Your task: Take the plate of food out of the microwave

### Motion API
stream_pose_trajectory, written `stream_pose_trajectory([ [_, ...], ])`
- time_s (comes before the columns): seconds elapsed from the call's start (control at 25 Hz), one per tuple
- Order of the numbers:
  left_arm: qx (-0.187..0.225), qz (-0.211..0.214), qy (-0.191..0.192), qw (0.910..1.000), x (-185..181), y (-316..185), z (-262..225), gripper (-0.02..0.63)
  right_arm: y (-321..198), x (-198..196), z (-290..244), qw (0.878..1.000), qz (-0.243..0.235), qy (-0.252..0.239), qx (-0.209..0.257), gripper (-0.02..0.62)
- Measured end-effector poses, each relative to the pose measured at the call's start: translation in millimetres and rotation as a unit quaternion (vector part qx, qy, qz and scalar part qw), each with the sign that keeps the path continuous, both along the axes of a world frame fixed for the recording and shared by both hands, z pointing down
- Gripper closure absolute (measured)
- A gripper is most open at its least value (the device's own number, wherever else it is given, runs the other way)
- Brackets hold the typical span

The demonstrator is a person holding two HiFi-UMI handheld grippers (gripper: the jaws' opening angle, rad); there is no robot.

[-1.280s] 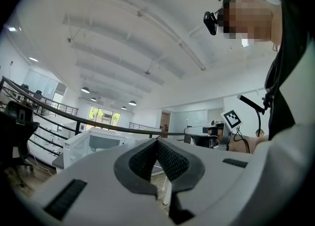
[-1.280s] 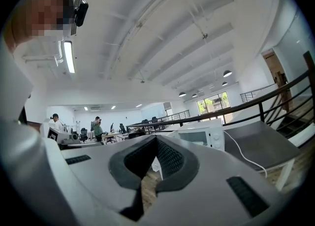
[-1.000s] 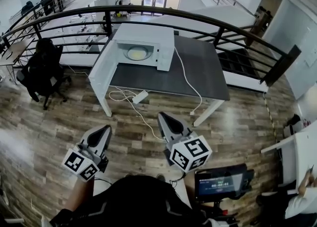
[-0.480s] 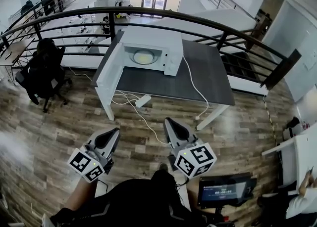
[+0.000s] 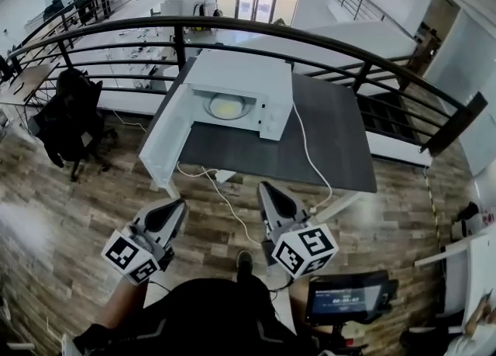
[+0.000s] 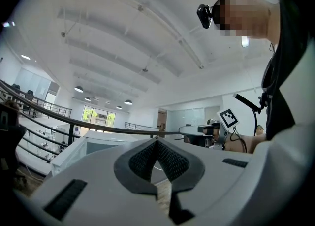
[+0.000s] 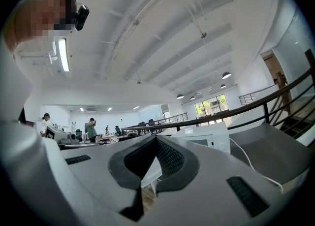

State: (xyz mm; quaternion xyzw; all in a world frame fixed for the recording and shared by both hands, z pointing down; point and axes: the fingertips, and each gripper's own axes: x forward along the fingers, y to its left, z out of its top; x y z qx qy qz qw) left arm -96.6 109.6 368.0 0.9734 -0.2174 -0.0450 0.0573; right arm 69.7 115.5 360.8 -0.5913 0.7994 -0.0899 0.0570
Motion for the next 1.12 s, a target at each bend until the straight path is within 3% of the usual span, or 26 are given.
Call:
stream_pose_trajectory([
  [0.64,0.019,-0.045,-0.03,0.9984,133,-133,-20,0.603,-150,134,-2,0.998,-0.057,-0.029,-0.004,0.595],
  [0.88,0.011,-0.042,-0.034,0.9985,145,-168,-17,0.603,-190,140,6,0.997,-0.059,-0.047,-0.012,0.595],
  [1.12,0.008,-0.027,-0.017,0.9995,128,-211,-21,0.603,-234,116,4,0.998,-0.048,-0.041,-0.01,0.595],
])
